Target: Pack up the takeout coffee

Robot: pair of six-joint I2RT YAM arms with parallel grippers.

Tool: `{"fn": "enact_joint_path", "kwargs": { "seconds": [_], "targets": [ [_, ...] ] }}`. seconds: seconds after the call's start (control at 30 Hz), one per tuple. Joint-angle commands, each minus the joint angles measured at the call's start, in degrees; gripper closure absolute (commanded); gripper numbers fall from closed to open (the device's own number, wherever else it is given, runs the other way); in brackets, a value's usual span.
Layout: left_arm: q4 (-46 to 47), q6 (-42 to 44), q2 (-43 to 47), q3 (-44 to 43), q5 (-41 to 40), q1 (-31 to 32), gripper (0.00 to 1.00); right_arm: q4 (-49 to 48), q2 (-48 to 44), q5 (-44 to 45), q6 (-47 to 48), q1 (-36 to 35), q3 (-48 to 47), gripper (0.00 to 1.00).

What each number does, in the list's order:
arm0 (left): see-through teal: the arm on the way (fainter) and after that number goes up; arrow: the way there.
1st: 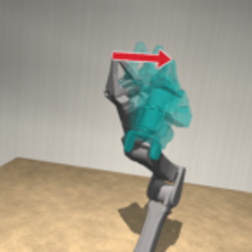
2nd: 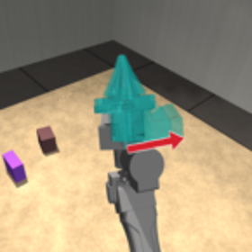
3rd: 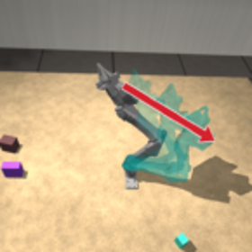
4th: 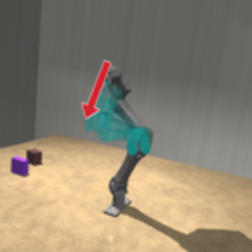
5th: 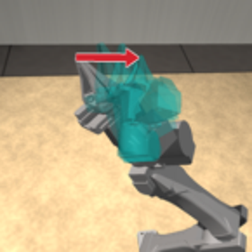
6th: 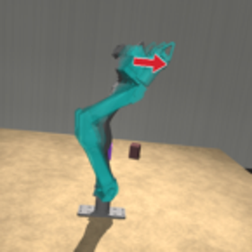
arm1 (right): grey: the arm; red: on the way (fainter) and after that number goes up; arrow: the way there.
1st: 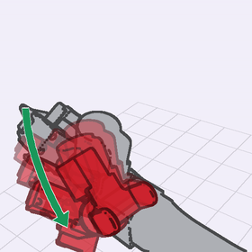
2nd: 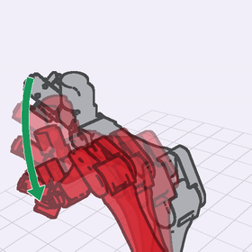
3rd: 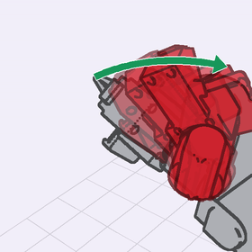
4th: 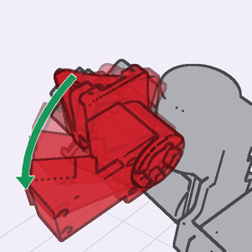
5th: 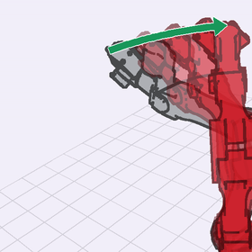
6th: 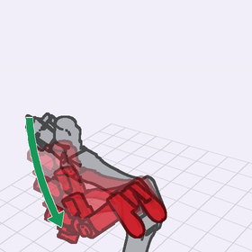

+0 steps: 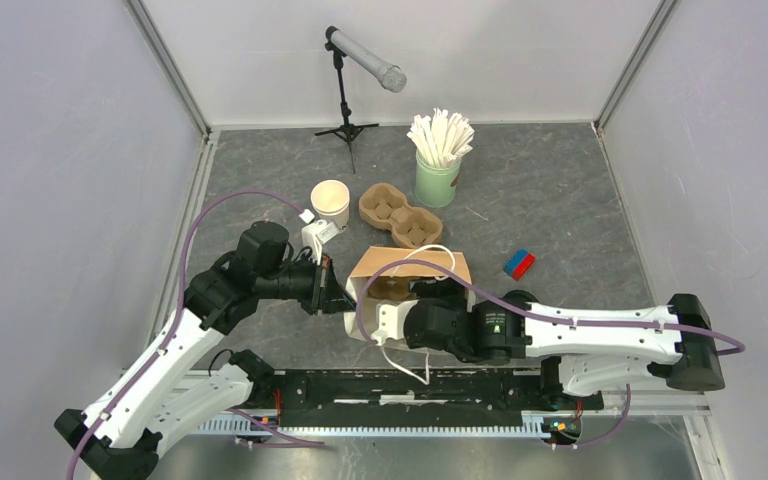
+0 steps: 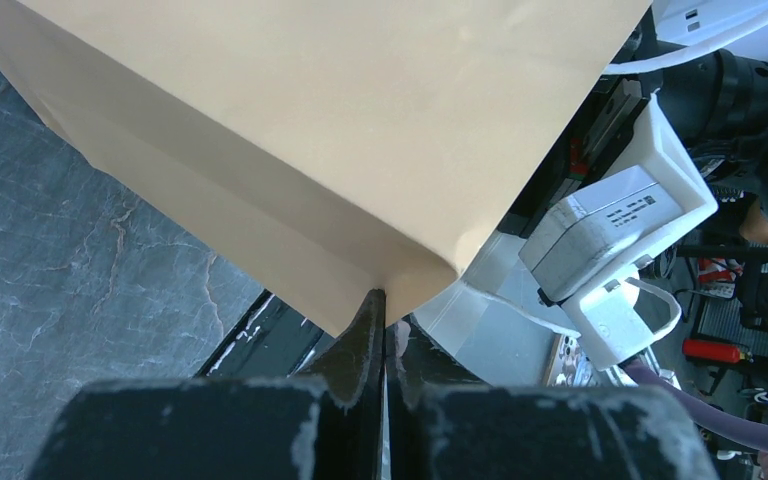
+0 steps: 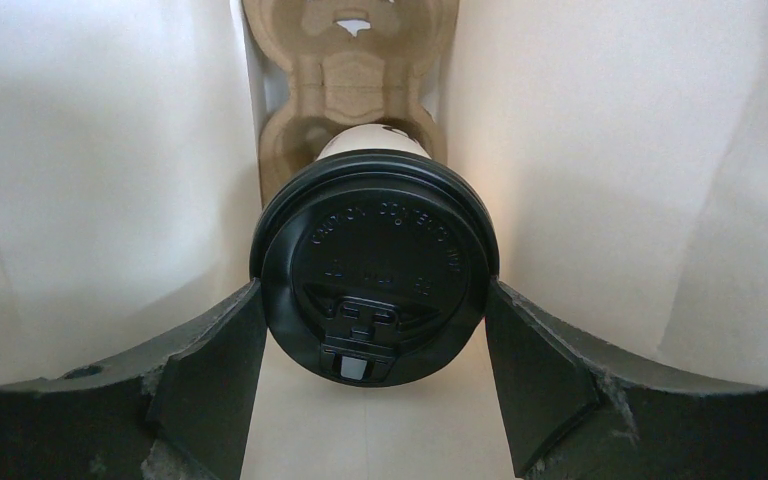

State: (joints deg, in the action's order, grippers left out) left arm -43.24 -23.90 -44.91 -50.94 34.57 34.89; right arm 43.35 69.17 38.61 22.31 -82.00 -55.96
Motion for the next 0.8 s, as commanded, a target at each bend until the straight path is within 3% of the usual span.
{"fn": "enact_joint_path", "kwargs": {
  "seconds": [0.0,0.77],
  "targets": [
    [0.99,2.6,0.55,-2.59,0.35,0.18,0.98,-0.04,-0.77,1.38,-1.04,0.26,1.5,0.49],
    [0.97,2.15,0.44,-2.42,1.99,0.24,0.98,-8.36,-3.69,-1.07,1.51,3.35,9.75,0.49]
  ]
}}
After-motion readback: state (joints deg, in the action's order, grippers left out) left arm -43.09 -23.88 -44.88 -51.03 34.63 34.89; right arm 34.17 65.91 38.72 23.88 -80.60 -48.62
